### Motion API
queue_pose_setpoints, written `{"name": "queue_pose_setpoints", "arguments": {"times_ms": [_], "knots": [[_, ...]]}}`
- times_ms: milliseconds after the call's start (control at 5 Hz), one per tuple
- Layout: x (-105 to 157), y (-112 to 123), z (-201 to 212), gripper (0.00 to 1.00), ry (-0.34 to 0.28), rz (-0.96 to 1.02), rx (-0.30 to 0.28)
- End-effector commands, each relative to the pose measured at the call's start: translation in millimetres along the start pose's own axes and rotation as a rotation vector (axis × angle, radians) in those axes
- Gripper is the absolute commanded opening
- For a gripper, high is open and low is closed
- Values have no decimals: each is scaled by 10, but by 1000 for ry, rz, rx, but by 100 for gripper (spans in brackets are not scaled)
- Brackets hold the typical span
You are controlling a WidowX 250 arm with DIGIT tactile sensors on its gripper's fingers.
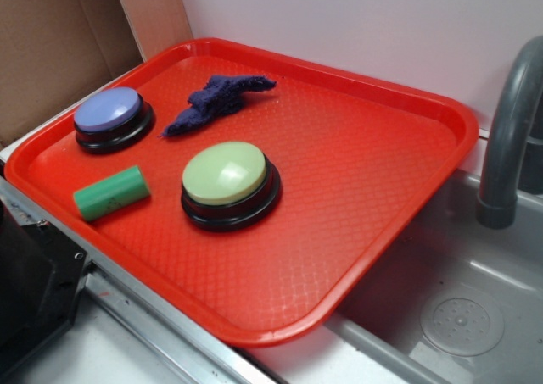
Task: Push the green button.
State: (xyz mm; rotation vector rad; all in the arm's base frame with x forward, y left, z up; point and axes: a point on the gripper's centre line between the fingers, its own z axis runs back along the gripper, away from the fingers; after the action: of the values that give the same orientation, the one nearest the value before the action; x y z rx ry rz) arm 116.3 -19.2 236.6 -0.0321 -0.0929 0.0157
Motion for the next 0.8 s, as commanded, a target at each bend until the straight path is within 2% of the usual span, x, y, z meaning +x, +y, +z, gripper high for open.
{"name": "queue_pose_setpoints", "arguments": {"times_ms": [0,200,400,600], "knots": [[0,0,0,100,0,0,0],[53,-152,-512,100,16,-184,-3],[204,-310,-1032,100,-11,-327,-1],[428,-433,-1429,100,-59,-418,-47]]}}
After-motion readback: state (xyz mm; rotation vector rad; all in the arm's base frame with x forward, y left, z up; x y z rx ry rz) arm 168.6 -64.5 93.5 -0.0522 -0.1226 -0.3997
